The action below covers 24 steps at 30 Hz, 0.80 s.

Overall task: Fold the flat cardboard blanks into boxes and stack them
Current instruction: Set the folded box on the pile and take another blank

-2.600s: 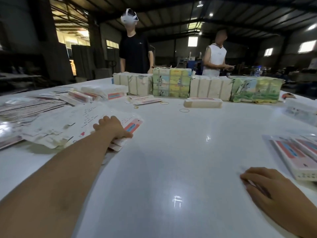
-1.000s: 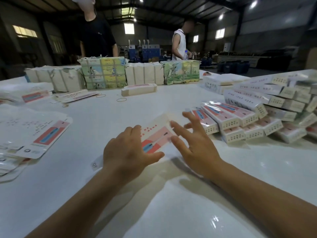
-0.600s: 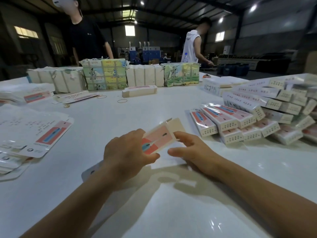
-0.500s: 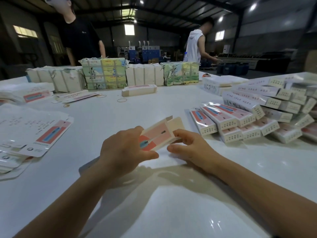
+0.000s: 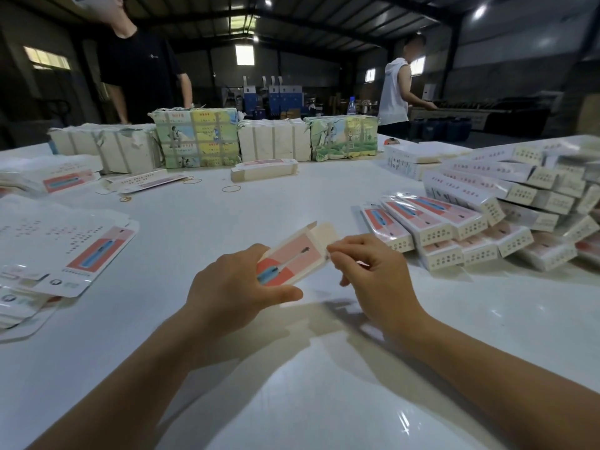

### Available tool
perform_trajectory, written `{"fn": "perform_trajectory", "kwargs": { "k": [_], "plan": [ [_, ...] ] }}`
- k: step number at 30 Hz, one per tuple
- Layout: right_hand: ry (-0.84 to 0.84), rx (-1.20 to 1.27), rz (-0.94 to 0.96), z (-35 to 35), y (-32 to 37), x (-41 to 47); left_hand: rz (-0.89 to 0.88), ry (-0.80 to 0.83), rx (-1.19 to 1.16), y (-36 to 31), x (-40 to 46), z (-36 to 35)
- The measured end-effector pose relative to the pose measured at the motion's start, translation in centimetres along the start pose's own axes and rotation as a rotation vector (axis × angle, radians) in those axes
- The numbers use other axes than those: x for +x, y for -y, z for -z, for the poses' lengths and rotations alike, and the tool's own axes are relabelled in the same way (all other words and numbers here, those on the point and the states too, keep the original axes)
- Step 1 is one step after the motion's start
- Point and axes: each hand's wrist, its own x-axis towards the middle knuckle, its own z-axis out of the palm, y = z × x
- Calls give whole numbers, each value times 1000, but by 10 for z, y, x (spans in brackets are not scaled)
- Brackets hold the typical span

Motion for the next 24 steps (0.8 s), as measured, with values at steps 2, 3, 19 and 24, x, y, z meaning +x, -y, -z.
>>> {"fn": "perform_trajectory", "kwargs": {
  "k": [2,3,19,24],
  "plan": [
    [-9,100,-64,-3,1,-2,-17,-31,23,-1,0,-3],
    [-10,96,-91,-3,0,-3,-26,-46,46,-2,0,-5],
    [55,114,-210,0,0,-1,-78,-80,100,-6,-2,-13],
    [106,-43,-110,-2,3,-5,-79,-92,144,-9,-1,-15]
  ]
}}
